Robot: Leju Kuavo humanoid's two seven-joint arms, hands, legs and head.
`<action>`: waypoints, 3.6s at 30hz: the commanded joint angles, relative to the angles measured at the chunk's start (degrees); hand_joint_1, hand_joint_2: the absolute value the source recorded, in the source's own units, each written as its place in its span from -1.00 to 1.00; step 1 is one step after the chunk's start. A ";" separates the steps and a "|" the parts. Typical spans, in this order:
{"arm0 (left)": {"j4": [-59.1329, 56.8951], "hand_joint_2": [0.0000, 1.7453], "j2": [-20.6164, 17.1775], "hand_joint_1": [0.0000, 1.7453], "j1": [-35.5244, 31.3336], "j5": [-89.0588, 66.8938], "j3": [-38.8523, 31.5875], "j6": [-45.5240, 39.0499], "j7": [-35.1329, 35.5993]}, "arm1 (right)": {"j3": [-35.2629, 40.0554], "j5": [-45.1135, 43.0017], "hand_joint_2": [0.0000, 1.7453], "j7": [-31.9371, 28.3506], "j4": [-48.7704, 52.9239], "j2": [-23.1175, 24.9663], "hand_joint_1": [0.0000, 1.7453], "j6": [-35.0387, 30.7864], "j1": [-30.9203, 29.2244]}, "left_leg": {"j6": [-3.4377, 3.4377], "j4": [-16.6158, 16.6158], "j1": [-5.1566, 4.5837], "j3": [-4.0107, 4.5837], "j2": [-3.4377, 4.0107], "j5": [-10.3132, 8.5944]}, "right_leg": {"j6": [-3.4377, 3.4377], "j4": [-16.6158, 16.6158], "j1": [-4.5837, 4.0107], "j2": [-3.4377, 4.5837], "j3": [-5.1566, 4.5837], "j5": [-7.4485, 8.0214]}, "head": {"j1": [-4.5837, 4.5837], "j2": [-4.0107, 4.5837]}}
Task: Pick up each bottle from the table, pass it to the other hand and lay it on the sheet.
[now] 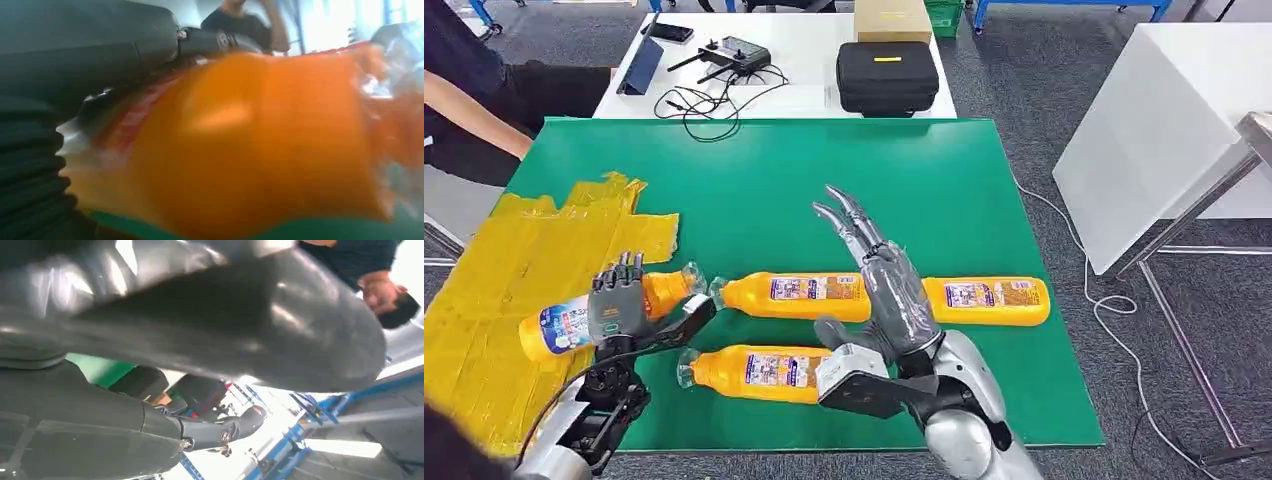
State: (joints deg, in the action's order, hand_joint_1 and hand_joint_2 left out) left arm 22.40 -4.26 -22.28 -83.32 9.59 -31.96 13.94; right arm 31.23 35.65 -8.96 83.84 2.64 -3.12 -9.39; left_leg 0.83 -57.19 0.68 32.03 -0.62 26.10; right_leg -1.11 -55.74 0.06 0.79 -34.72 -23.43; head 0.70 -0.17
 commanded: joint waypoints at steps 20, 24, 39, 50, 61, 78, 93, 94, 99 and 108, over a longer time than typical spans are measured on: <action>13.52 -1.00 1.57 -1.00 -7.52 56.50 -27.55 7.19 -40.12 | 8.69 7.52 1.00 8.02 -23.25 0.49 -1.00 3.36 -0.98 | -0.05 0.00 0.09 0.21 -0.01 -0.02 | 0.02 0.05 -0.12 -0.10 -0.22 -0.02 | -0.02 0.00; 20.41 -1.00 0.23 -1.00 -4.73 71.49 -25.08 9.93 -45.15 | 9.83 8.38 1.00 8.67 -33.27 2.33 -1.00 4.84 -3.50 | -0.06 0.07 0.10 -0.08 0.24 0.09 | 0.01 0.08 -0.10 0.13 0.00 -0.08 | -0.02 0.00; 20.46 -1.00 0.33 -1.00 -6.18 79.57 -19.68 8.18 -45.93 | 9.59 13.45 1.00 14.84 -45.18 5.54 -1.00 4.46 -3.80 | -0.06 0.08 0.10 -0.03 -0.01 0.07 | 0.01 0.06 -0.09 -0.08 0.02 -0.13 | -0.02 0.00; 20.32 -1.00 1.29 -1.00 -9.83 80.77 -18.11 8.80 -45.21 | 8.78 17.71 1.00 19.86 -54.49 7.04 -1.00 4.28 -7.38 | -0.04 0.02 0.12 -0.02 -0.10 -0.03 | 0.00 0.07 -0.10 -0.21 0.00 -0.07 | -0.02 0.00; 19.69 -1.00 1.84 -1.00 -10.92 81.77 -17.30 9.05 -45.30 | 6.55 19.49 1.00 20.57 -56.25 8.07 1.00 4.52 -8.23 | -0.09 0.09 0.09 -0.62 0.07 -0.06 | 0.02 0.16 -0.09 -0.10 0.53 0.04 | -0.02 0.00; 19.68 -1.00 1.82 -1.00 -10.88 81.77 -17.31 9.06 -45.31 | 6.54 19.49 1.00 20.57 -56.29 8.04 1.00 4.52 -8.16 | -0.09 0.09 0.08 -0.77 0.11 -0.04 | 0.03 0.14 -0.08 -0.05 0.67 0.02 | -0.02 0.00; 19.18 -1.00 1.99 -1.00 -10.91 82.16 -17.68 9.10 -45.56 | 4.77 21.25 1.00 20.88 -55.72 9.14 1.00 5.32 -9.13 | -0.09 0.06 0.08 -0.75 0.17 -0.03 | 0.02 0.12 -0.08 0.00 0.63 0.03 | -0.02 0.00; 19.19 -1.00 2.01 -1.00 -10.92 82.18 -17.70 9.09 -45.62 | 4.47 21.57 1.00 20.87 -55.74 9.18 1.00 5.42 -9.01 | -0.09 0.05 0.08 -0.77 0.20 -0.02 | 0.03 0.10 -0.07 0.06 0.64 0.04 | -0.02 0.00; 20.67 -1.00 2.37 -1.00 -9.96 83.39 -18.13 12.06 -44.54 | 0.19 21.05 1.00 16.25 -53.26 10.30 1.00 3.38 -9.69 | -0.08 0.12 0.09 -0.72 0.11 -0.07 | 0.01 0.18 -0.09 -0.11 0.64 0.05 | -0.02 0.00; 18.93 1.00 2.61 -1.00 -1.42 105.58 -17.38 52.82 -35.54 | -8.90 -1.60 1.00 1.90 -9.91 5.56 1.00 7.30 -3.18 | -0.05 0.08 -0.02 -0.46 0.44 0.03 | 0.04 0.00 0.05 0.30 0.30 0.03 | -0.04 0.00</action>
State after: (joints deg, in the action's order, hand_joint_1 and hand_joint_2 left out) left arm 44.48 -2.93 -28.74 11.75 -8.48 3.33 -24.39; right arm 30.66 45.05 -4.14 42.44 13.49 2.26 -16.46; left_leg 0.75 -57.22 0.74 31.78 -0.29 26.00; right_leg -0.95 -55.76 0.05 1.09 -34.58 -23.26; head 0.66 -0.17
